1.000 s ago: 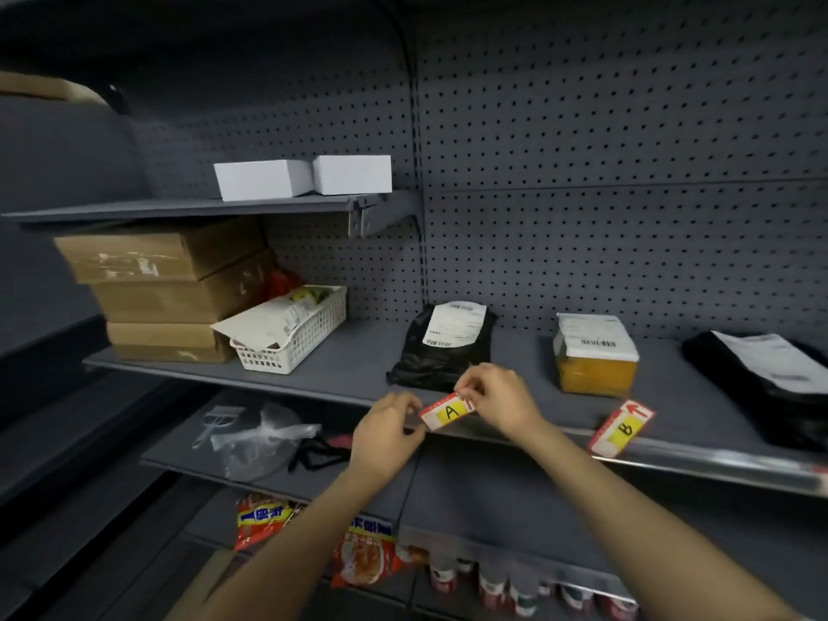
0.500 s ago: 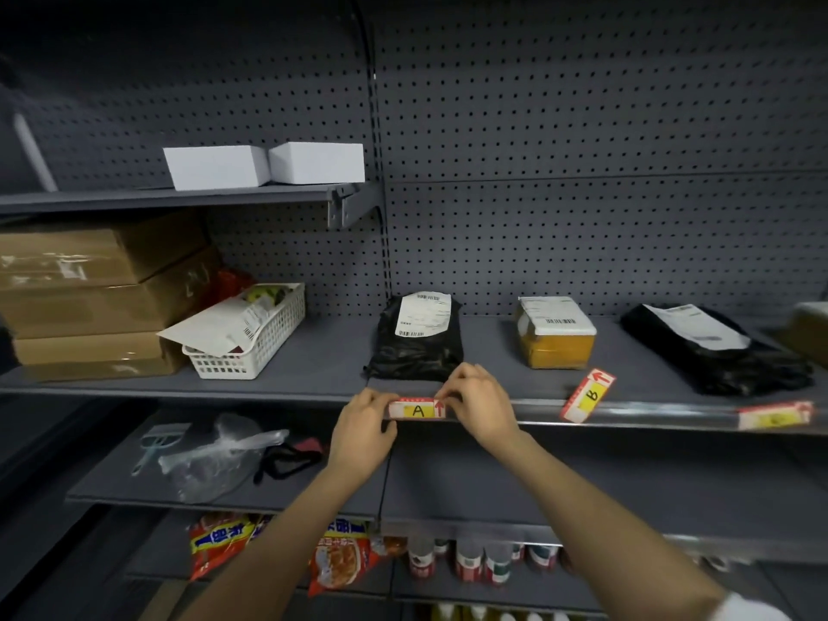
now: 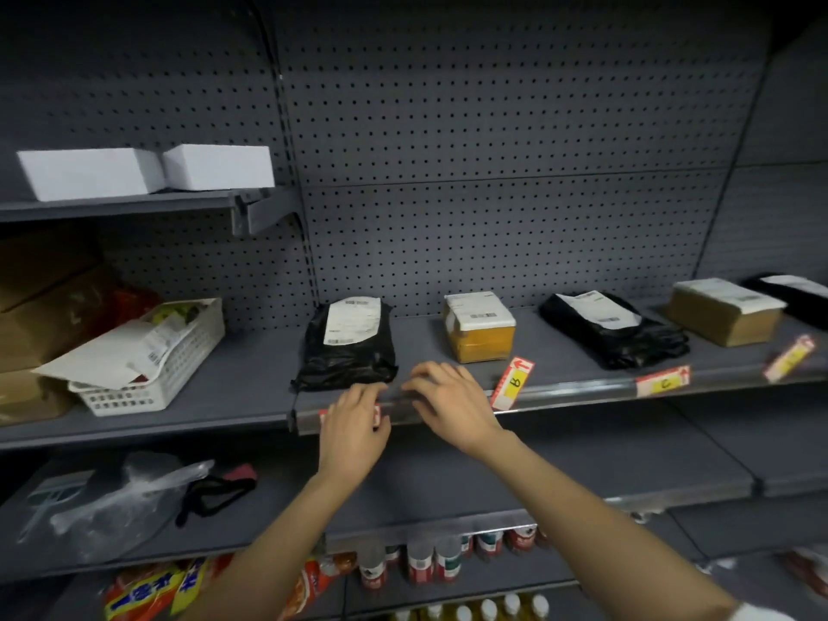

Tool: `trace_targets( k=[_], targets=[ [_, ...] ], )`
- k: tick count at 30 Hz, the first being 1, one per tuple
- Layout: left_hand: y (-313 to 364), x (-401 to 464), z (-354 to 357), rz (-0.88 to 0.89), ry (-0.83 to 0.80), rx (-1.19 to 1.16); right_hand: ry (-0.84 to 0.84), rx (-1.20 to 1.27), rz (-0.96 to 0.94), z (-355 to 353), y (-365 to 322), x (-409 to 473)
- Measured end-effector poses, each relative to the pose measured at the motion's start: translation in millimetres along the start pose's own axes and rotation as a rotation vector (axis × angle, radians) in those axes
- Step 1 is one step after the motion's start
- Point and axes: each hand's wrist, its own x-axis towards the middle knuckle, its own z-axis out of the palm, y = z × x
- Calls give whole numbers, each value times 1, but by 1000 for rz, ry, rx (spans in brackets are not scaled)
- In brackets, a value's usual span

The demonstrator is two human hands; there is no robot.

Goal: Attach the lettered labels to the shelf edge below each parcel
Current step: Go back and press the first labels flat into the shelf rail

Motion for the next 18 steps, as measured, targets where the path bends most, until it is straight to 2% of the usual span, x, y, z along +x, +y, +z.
trace_targets(
  k=[4,7,11,18],
  targets=[
    [54,18,27,-11,-35,-217,19,-41,102,-28,41,-18],
    [88,31,46,-10,-62,-284,25,-58,184,-44,73,-28],
    [125,47,68,-29,-46,-292,1,-50,217,-54,109,-36],
    [161,51,94,-113,88,-210,-65,29,122,-50,150,-39]
  ],
)
